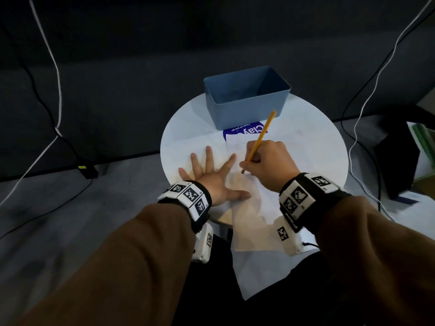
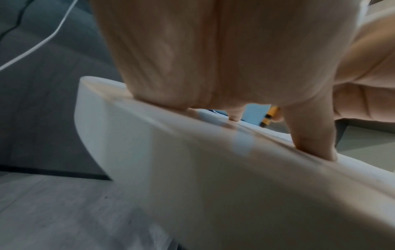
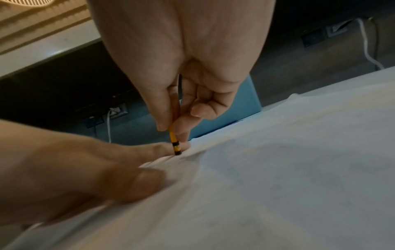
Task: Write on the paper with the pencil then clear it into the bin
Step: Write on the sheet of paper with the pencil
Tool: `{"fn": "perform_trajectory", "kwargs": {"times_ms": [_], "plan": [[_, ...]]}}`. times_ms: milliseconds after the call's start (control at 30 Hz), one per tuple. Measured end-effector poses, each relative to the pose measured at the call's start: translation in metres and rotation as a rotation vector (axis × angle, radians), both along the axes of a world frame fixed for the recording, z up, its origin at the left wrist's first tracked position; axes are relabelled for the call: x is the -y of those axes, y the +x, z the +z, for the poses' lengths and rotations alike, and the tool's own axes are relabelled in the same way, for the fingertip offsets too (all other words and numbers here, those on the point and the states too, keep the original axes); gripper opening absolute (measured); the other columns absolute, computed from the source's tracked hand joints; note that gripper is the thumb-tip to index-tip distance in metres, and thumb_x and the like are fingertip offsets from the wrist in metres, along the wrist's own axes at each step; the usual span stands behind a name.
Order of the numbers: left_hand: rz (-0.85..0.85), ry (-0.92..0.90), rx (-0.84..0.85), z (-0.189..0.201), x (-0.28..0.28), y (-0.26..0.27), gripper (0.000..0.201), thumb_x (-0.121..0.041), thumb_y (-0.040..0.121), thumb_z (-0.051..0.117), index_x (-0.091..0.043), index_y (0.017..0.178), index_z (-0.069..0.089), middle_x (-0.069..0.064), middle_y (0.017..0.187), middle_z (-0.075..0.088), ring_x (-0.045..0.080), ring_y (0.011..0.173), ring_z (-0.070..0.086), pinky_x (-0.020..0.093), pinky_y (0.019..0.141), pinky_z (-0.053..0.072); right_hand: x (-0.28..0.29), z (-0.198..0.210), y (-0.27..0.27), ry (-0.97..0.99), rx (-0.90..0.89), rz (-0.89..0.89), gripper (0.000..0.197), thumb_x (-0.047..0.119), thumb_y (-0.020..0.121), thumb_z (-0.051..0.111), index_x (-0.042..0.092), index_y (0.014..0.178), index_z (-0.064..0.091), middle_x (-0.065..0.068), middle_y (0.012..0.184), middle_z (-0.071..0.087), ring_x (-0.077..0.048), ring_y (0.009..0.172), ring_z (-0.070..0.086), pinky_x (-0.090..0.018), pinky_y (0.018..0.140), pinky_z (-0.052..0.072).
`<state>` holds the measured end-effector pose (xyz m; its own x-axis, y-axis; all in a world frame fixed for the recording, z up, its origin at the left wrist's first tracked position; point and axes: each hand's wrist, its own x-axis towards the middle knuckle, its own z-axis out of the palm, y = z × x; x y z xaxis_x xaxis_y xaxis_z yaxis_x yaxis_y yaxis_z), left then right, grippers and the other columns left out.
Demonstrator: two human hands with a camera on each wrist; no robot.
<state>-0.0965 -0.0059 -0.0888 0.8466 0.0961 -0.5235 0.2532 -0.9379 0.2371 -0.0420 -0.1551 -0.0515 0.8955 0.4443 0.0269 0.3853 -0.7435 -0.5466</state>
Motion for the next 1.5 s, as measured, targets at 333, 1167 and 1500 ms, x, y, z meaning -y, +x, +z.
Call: {"fn": "perform_trajectory", "kwargs": {"times_ms": [333, 1167, 1500], "plan": [[-0.011, 0.018, -0.002, 0.001, 0.001, 0.001, 0.114, -0.089, 0.068, 0.053, -0.054, 0.148, -0.021, 0.004, 0.151, -0.048, 0.044, 0.139, -0.039, 0.075, 0.109, -0.010, -0.005, 0.000, -0.001, -0.044, 0.007, 0.001, 0.026, 0.021, 0.090, 0.073, 0.019, 0.070, 0.056, 0.007, 0.063, 0.058, -0.009, 0.066, 0.053, -0.023, 0.059, 0.038], [0.004, -0.004, -0.013, 0.001, -0.001, 0.002, 0.116, -0.091, 0.064, 0.055, -0.057, 0.147, -0.020, 0.002, 0.152, -0.047, 0.043, 0.140, -0.039, 0.074, 0.109, -0.010, 0.012, 0.003, 0.003, -0.015, 0.013, -0.089, 0.031, 0.017, 0.090, 0.073, 0.020, 0.066, 0.053, 0.009, 0.060, 0.056, -0.005, 0.063, 0.053, -0.015, 0.057, 0.034], [0.015, -0.021, -0.023, 0.002, -0.002, 0.002, 0.116, -0.091, 0.064, 0.055, -0.058, 0.145, -0.020, 0.001, 0.152, -0.048, 0.042, 0.140, -0.039, 0.074, 0.109, -0.011, 0.012, -0.003, 0.003, -0.032, 0.016, -0.085, 0.030, 0.016, 0.090, 0.073, 0.020, 0.067, 0.053, 0.006, 0.063, 0.058, -0.010, 0.065, 0.056, -0.022, 0.059, 0.037]]}}
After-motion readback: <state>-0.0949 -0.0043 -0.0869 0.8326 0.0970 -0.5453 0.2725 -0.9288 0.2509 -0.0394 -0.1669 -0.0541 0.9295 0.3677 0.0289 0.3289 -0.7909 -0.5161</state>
